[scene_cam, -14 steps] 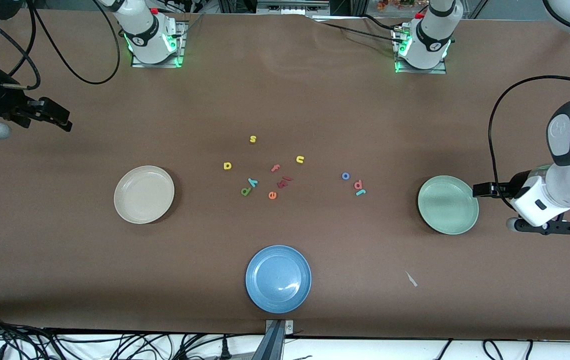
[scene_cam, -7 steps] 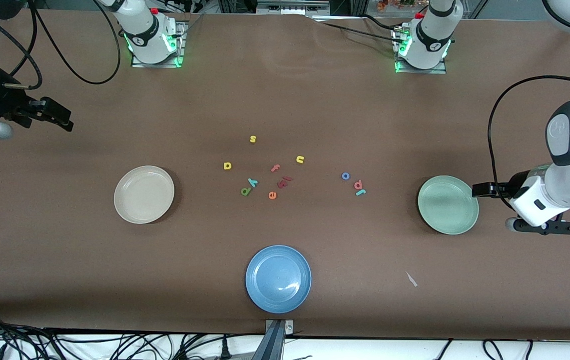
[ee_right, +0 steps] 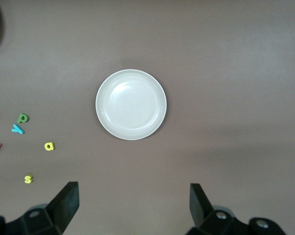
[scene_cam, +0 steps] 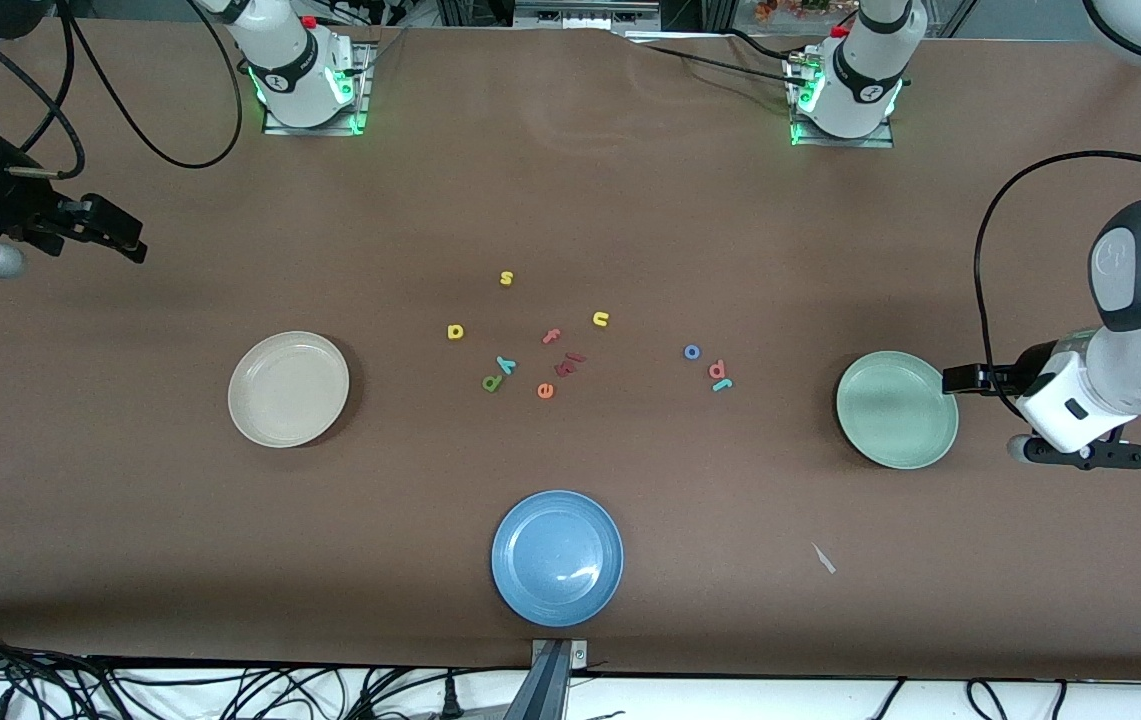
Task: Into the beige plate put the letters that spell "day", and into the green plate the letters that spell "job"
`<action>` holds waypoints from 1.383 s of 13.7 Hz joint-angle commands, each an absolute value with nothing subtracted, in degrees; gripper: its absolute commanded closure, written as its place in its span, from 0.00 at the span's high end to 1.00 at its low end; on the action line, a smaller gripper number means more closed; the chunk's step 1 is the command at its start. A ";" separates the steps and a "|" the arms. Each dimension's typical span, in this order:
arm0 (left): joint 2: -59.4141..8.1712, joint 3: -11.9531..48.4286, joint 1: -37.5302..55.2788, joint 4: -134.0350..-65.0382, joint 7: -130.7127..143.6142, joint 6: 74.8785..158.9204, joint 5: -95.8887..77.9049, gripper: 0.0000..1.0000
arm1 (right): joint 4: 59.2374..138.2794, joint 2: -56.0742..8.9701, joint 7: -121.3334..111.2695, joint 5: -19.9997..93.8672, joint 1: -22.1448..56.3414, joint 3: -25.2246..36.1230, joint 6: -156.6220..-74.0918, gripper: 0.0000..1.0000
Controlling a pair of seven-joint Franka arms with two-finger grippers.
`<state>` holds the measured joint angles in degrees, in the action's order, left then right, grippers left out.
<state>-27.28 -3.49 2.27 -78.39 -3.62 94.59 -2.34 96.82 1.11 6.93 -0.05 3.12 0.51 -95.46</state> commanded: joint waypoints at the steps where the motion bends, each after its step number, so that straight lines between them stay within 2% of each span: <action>1: -26.63 -3.43 2.64 -78.75 -3.78 95.01 -0.79 0.99 | 96.33 1.32 6.85 0.79 2.99 0.26 -94.75 1.00; 9: -26.72 -3.08 2.90 -79.01 -2.38 95.01 -1.05 0.99 | 96.33 1.23 6.68 0.79 2.99 0.44 -94.75 1.00; 16: -30.49 -2.37 10.89 -79.71 20.62 95.01 -4.81 0.99 | 96.33 1.49 6.68 0.88 2.99 0.26 -94.05 1.00; 19: -30.76 -2.37 14.93 -83.83 28.54 97.54 -6.94 0.99 | 96.24 1.32 6.68 0.88 2.99 0.35 -93.96 1.00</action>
